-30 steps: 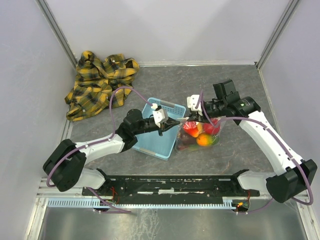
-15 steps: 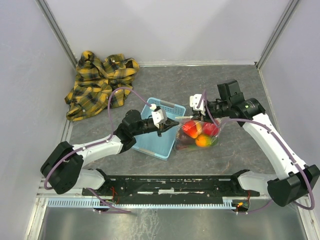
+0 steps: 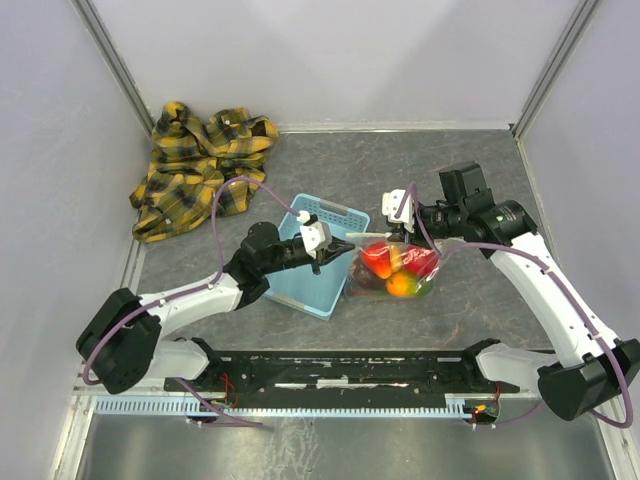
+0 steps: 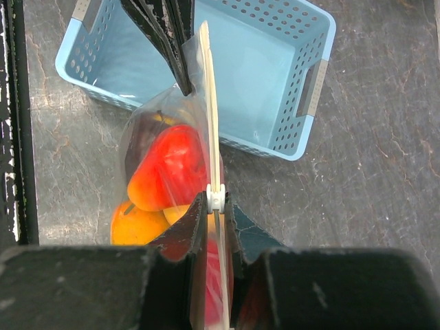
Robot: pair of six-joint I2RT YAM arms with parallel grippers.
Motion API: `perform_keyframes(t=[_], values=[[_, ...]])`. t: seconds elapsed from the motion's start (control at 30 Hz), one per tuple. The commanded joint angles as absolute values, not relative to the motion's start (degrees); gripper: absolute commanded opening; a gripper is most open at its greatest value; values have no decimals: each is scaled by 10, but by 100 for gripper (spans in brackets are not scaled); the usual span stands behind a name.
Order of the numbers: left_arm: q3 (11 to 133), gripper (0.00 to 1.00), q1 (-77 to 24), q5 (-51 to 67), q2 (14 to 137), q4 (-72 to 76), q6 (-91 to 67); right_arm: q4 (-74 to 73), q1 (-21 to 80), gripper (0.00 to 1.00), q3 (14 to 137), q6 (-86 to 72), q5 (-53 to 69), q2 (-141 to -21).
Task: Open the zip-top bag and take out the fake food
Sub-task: Unzip the zipper food storage bag at the center of the board.
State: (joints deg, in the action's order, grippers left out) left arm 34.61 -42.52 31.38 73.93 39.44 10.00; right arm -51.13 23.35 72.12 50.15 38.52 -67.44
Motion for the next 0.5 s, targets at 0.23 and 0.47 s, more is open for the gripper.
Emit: perform_keyframes(t=[0.23,0.47], values=[[325,3,-417,274,708,391,130,-500,228,14,716,481,363,-649],[316,3,-407,258,696,381,128,-493,225,14,707,473,356,-645]])
